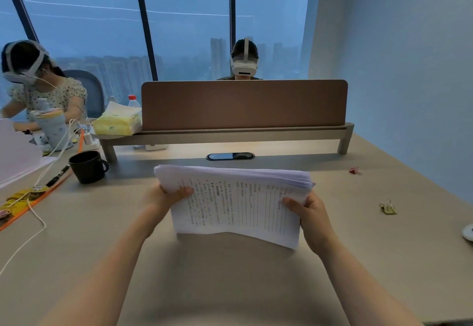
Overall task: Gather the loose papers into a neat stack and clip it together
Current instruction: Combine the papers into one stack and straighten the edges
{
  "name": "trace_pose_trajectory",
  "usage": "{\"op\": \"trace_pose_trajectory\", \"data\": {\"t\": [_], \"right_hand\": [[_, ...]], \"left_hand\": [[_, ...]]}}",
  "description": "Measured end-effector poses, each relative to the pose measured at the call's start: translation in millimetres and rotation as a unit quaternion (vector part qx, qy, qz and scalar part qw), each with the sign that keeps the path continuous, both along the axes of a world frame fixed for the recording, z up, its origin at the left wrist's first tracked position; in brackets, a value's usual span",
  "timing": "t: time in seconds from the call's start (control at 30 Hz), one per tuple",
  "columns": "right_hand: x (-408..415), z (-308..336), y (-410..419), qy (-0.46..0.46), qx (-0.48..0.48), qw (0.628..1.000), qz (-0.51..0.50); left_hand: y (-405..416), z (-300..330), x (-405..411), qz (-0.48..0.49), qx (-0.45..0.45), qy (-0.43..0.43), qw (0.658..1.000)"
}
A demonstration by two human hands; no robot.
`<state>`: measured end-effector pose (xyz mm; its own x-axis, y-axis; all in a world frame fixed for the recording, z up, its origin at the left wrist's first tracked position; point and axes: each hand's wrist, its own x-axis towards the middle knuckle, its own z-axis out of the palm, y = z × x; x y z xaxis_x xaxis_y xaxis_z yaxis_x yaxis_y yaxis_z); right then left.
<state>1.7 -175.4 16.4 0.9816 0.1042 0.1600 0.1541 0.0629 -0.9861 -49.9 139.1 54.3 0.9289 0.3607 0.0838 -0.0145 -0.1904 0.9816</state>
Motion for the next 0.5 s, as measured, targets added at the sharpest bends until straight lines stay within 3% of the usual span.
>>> {"op": "trace_pose_trajectory", "data": {"t": [0.13, 0.33, 0.5], "right_hand": [[-1, 2, 3, -0.02, -0.028, 0.999, -0.004], [-5, 12, 21, -0.085, -0.063, 0.993, -0.06], [-6, 7, 23, -0.118, -0.06, 0.987, -0.086]], "left_hand": [[-17, -9, 1, 0.049, -0.035, -0.033, 0.998], [-36, 5, 1, 0.077, -0.014, -0.091, 0.993], [-35, -1, -4, 0.105, -0.053, -0.077, 0.99]]}}
